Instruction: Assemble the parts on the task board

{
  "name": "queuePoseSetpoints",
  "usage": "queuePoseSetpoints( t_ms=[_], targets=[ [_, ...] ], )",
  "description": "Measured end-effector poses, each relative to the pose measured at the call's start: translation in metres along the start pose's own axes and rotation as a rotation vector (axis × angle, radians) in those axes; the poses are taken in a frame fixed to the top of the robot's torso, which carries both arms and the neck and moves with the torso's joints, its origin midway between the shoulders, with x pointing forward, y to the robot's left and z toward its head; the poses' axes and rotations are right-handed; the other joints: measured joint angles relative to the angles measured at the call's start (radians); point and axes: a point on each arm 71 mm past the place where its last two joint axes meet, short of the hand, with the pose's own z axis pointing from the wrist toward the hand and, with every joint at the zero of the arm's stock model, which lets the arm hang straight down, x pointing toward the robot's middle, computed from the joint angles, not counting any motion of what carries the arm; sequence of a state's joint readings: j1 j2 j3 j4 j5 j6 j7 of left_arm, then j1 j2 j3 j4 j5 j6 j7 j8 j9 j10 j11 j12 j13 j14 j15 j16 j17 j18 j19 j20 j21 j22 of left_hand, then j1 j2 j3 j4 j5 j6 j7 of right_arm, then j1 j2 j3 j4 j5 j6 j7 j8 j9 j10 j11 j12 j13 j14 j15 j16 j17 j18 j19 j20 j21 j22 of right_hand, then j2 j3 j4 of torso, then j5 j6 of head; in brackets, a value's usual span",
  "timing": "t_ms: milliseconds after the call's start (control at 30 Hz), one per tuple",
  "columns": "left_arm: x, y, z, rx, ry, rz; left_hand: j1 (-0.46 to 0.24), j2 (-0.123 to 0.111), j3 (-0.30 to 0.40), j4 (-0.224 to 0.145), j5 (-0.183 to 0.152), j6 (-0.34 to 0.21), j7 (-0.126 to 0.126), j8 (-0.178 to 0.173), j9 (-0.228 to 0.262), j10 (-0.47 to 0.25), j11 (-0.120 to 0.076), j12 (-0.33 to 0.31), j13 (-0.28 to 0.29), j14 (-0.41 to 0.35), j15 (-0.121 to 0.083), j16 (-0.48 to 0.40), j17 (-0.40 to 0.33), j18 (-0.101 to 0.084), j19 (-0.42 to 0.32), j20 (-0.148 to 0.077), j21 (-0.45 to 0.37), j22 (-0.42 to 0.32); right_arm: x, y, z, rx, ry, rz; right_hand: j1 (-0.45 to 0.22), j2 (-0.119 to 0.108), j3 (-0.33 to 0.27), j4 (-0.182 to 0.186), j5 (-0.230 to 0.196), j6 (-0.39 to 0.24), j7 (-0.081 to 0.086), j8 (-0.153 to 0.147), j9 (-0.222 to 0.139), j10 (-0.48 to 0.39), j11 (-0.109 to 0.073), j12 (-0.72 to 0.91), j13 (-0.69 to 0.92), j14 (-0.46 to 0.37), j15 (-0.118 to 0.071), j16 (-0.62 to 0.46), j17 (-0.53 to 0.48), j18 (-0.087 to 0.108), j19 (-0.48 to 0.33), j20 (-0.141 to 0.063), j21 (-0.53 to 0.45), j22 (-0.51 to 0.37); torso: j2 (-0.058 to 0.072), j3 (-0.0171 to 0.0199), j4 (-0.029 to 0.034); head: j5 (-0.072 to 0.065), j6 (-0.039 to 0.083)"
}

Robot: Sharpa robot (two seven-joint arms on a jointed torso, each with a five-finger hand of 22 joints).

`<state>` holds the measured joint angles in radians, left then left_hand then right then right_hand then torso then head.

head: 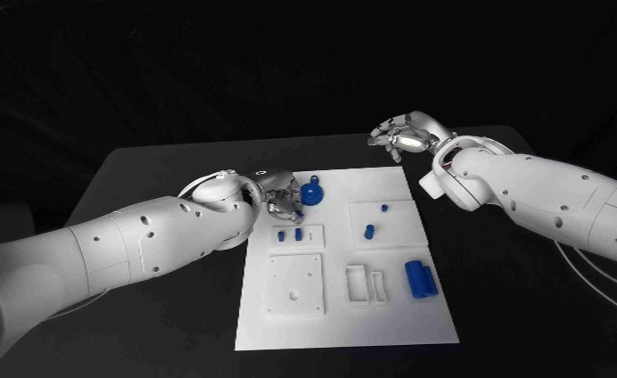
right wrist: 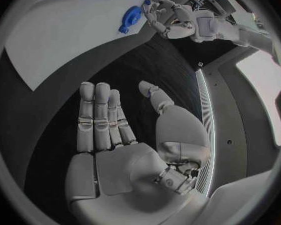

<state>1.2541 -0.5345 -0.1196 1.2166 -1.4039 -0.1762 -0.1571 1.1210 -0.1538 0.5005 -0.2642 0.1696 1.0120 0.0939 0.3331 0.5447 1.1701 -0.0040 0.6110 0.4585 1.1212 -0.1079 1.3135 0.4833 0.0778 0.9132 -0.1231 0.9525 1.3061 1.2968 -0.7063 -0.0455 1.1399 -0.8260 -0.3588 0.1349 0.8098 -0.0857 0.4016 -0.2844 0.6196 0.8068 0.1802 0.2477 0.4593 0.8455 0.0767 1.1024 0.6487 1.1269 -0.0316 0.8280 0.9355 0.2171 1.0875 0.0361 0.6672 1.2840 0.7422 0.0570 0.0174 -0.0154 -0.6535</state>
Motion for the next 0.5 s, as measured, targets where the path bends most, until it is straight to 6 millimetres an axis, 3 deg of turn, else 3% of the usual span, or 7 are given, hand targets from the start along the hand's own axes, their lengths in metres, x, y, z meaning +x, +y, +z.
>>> queuePoseSetpoints(
  t_ms=[100,133,200,500],
  targets=[
    [0.0008,-0.0013,0.0003,0.003,0.009,0.002,0.01,0.011,0.012,-0.001,-0.001,0.009,-0.001,0.0,0.0,0.0,0.0,0.005,0.0,0.0,0.0,0.0,0.0,0.0,0.0,0.0,0.0,0.002,0.0,-0.0001,0.0,0.0,0.0,0.0,0.0,0.0,0.0,0.0,0.0,0.0,0.0,0.0,0.0,0.0,0.0,0.0,0.0,0.0,0.0,0.0,0.0,0.0,0.0,0.0,0.0,0.0,0.0,0.0001,0.0,0.0,-0.001],
    [0.0011,-0.0018,0.0004,0.004,0.012,0.002,0.015,0.016,0.03,0.001,-0.027,0.011,0.0,0.0,0.0,0.0,0.0,0.005,0.0,0.0,0.0,0.0,0.0,-0.009,0.0,0.0,0.0,0.002,0.0001,-0.0001,0.0,0.0,0.0,0.0,0.0,0.0,0.0,0.0,0.0,0.0,0.0,0.0,0.0,0.0,0.0,0.0,0.0,0.0,0.0,0.0,0.0,0.0,0.0,0.0,0.0,0.0,0.0,0.0002,0.0001,0.0,-0.001],
    [0.001,-0.0028,0.0007,0.006,0.016,0.005,0.017,0.017,0.055,0.007,-0.045,0.013,0.002,0.0,-0.001,0.0,0.0,0.005,-0.004,0.0,0.0,0.0,0.0,-0.016,0.0,0.0,0.0,0.002,0.0002,-0.0001,0.0,0.0,0.001,0.0,0.0,0.0,0.0,0.0,0.0,0.0,0.0,0.0,0.0,0.0,0.0,0.0,0.0,0.0,0.0,0.0,0.0,0.0,0.0,0.0,0.0,0.0,0.0,0.0003,0.0002,-0.001,-0.002],
    [0.0004,-0.0049,0.0016,0.008,0.027,0.028,0.027,0.017,0.08,0.006,-0.051,0.015,-0.001,-0.003,-0.004,-0.001,-0.001,0.005,-0.009,0.0,0.0,0.0,0.0,-0.016,0.0,0.0,0.0,0.001,0.0002,-0.0002,-0.0002,0.0,0.001,0.0,0.0,0.0,0.0,0.0,0.0,0.0,0.0,0.0,0.0,0.0,0.0,0.0,0.0,0.0,0.0,0.0,0.0,0.0,0.0,0.0,0.0,0.001,0.0,0.0006,0.0004,-0.002,-0.003]
  ],
)
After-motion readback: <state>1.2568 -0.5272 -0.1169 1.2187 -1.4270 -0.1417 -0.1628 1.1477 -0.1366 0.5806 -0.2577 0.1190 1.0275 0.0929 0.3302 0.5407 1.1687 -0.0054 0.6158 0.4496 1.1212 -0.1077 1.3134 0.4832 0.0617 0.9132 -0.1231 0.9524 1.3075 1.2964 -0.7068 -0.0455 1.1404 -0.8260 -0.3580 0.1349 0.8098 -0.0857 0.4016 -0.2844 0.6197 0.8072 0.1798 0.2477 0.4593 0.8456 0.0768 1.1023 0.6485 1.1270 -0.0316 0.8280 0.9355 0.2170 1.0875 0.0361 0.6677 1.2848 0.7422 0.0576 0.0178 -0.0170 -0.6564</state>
